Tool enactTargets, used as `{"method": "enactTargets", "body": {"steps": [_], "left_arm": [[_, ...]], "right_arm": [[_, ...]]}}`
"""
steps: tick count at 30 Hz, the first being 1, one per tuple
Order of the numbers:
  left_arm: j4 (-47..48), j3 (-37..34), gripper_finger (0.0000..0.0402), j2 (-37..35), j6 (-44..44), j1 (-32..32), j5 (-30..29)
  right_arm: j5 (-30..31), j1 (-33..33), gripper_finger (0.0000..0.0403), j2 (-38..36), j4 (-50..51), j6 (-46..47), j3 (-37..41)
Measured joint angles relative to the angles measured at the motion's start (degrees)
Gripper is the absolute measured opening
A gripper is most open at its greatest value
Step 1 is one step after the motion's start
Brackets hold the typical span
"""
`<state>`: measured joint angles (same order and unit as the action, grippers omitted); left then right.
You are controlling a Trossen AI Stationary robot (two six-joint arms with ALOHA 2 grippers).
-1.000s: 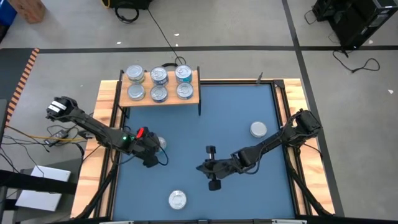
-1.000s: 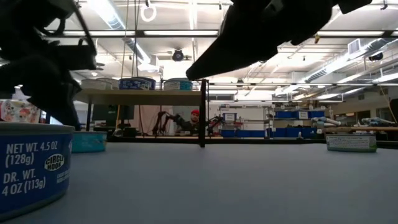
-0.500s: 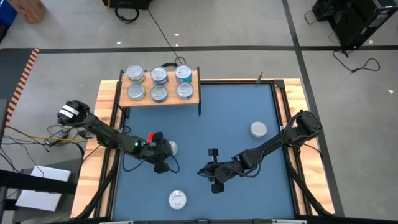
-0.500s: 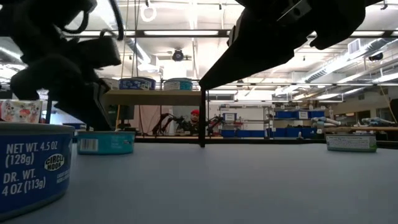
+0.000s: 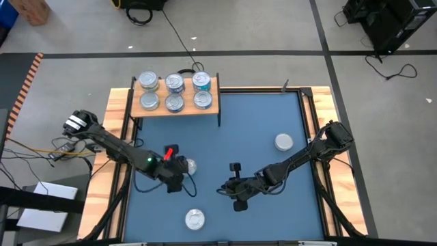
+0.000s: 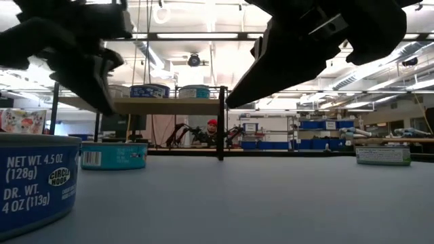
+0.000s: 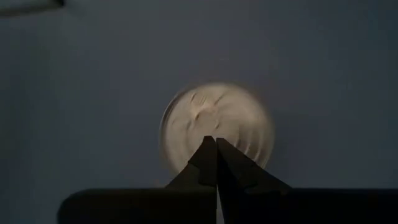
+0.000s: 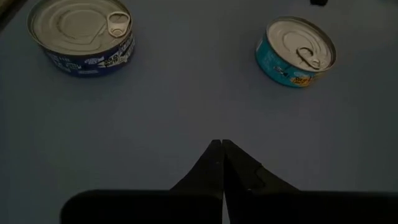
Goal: Stack canned seafood by type on shelf
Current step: Stack the yellow blue tuna can on top of the yellow blue tuna can on the shelf
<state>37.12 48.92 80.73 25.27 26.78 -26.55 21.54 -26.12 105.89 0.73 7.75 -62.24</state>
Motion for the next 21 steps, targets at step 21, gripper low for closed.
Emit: {"method": "enactTargets", "body": {"steps": [21], "left_arm": [[-2.57,-11.21,0.0002,-0.07,16.33,4.25,2.2]], "right_arm": [[0.02,0.47,0.0007,0.0,1.95,-0.44,0.02]]}}
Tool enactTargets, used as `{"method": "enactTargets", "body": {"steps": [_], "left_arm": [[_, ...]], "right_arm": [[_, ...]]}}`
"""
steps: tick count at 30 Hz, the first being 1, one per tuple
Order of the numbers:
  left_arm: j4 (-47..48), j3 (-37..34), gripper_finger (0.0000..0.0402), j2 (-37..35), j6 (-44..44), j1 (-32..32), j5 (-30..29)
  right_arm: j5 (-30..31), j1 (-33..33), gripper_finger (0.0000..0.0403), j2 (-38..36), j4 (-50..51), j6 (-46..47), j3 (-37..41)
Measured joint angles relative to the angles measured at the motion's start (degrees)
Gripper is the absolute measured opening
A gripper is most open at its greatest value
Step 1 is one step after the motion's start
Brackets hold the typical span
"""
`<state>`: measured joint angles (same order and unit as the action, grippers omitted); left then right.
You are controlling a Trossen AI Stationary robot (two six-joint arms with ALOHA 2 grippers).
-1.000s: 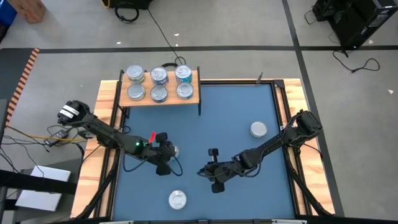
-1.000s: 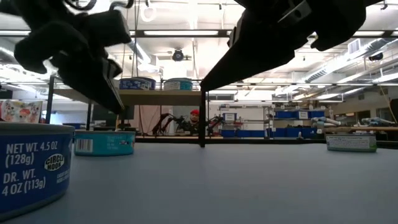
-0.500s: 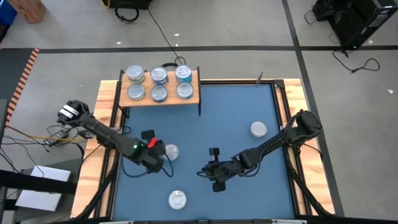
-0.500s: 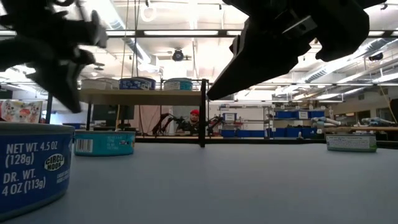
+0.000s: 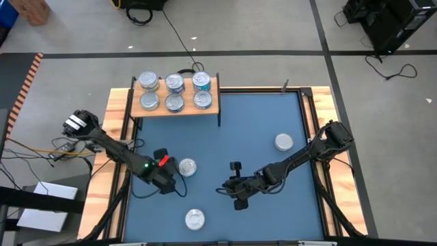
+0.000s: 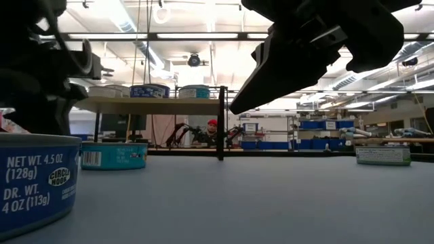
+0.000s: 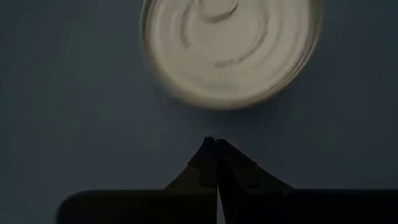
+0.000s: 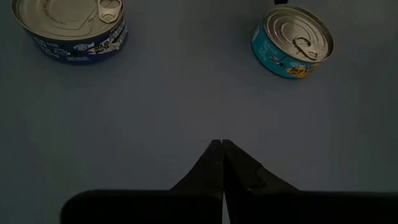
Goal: Stack canned seafood by type on shelf
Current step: Stack the yellow blue tuna can on top of the yellow blue tuna can on the shelf
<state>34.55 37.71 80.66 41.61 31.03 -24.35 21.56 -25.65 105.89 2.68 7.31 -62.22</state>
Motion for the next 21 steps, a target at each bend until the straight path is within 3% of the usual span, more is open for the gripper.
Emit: {"method": "enactTargets", "body": {"steps": [10,17,21], "left_arm": [[-7.69,-0.23,0.0052,0.0,-8.75,-2.5,3.27],[-7.61,-0.23,0.011,0.0,-10.59,-2.54,3.22],[-5.39,-0.23,0.0121,0.0,-15.2,-1.36,0.76]], "right_arm": [[0.0,0.7,0.0007,0.0,0.09,-0.44,-0.02],[-0.02,0.68,0.0008,0.0,0.11,-0.44,-0.02],[-0.02,0.68,0.0008,0.0,0.3,-0.44,-0.02]]}}
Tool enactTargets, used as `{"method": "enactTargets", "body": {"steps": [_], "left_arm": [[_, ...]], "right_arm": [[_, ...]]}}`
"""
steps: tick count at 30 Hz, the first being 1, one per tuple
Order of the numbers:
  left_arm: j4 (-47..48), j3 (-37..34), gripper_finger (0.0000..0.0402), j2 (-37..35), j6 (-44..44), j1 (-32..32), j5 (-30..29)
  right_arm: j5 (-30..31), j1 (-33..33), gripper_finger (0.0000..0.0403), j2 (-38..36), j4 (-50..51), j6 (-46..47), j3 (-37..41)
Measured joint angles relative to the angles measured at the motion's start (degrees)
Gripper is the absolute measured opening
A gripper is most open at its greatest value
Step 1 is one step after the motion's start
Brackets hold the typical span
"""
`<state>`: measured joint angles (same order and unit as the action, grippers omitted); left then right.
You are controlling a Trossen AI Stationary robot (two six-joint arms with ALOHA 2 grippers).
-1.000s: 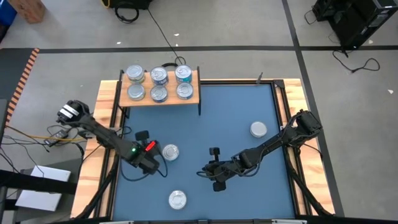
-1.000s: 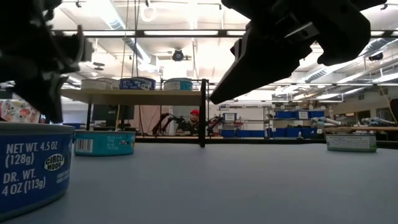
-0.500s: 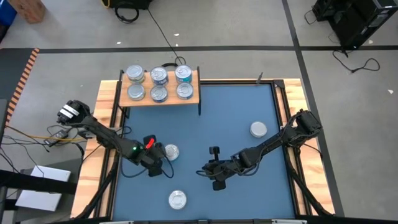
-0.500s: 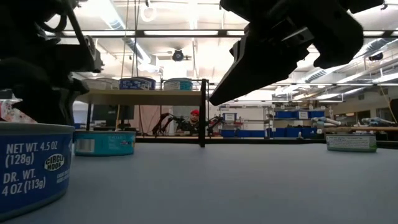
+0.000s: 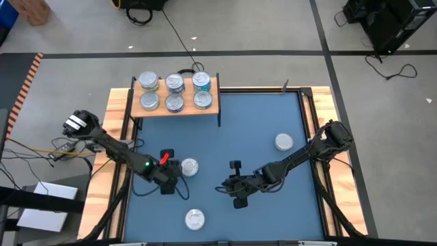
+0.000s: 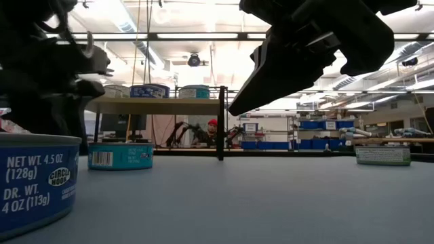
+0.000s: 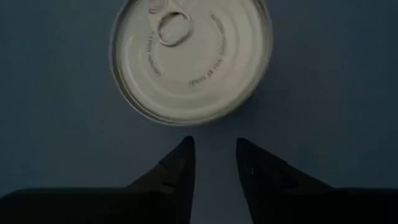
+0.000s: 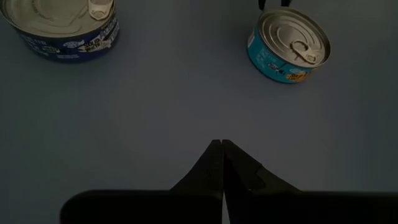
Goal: Stack canned seafood by type on shelf
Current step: Stack the yellow blue tuna can on top of the yellow blue tuna can on the shelf
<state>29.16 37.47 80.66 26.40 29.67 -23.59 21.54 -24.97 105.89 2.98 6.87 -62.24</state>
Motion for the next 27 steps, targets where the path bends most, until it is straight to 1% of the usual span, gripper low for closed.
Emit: {"method": "enactTargets", "body": {"steps": [2,4,12,14,27], "left_arm": [[0.87,0.0,0.0122,0.0,-1.2,0.2,-0.08],[1.82,0.02,0.0122,0.0,-0.88,0.15,1.21],[2.73,0.02,0.0122,0.0,-0.76,-0.42,11.67],[2.67,0.02,0.0122,0.29,-0.78,-0.87,13.29],[2.65,0.03,0.0122,2.08,-2.22,-1.39,16.12]], "right_arm": [[0.0,0.0,0.0008,0.0,0.51,0.19,0.0],[0.0,0.0,0.0008,0.0,0.9,0.39,0.0],[0.0,0.0,0.0008,0.0,0.9,0.45,0.0],[0.0,0.0,0.0008,0.0,0.9,0.46,0.0],[0.0,0.0,0.0008,0.0,0.94,0.48,0.0]]}}
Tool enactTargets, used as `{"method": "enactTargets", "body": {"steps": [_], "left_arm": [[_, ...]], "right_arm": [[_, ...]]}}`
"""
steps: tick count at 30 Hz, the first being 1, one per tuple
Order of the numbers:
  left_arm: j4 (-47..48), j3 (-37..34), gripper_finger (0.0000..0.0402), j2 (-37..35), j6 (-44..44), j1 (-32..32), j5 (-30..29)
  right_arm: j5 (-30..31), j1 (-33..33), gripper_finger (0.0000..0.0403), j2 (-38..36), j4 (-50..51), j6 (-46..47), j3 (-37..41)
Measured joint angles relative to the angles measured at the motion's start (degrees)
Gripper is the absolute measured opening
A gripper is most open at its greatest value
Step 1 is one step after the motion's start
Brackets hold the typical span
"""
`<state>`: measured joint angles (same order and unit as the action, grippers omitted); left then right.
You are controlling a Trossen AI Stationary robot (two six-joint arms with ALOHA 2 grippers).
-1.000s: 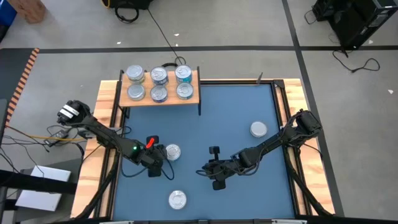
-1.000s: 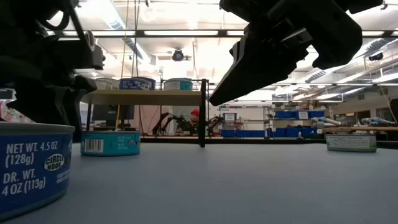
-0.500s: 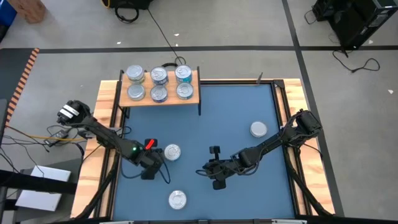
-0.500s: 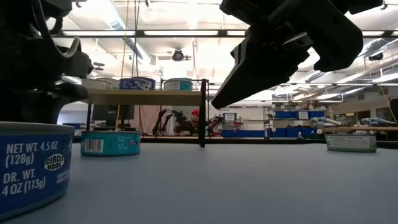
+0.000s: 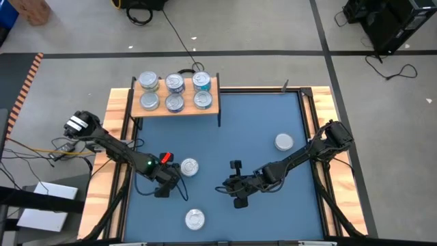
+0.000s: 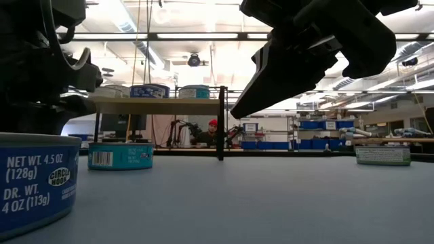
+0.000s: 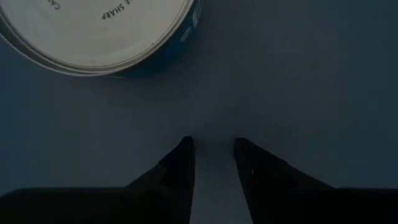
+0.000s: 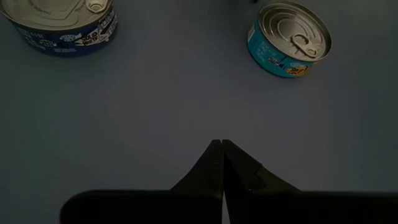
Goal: Stack canned seafood by type on shelf
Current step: Stack the yellow blue tuna can on top of the yellow blue tuna can on the shelf
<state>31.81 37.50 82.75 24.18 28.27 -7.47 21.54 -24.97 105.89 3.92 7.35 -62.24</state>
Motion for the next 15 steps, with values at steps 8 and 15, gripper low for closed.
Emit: {"method": "enactTargets", "body": {"steps": [8,15], "left_arm": [[-0.75,0.01,0.0122,0.08,-1.51,0.19,2.81],[-0.93,0.01,0.0122,0.12,-1.72,0.24,4.76]], "right_arm": [[0.0,0.0,0.0008,0.0,-0.01,0.02,0.02],[0.0,0.0,0.0008,0.0,0.0,0.02,0.0]]}}
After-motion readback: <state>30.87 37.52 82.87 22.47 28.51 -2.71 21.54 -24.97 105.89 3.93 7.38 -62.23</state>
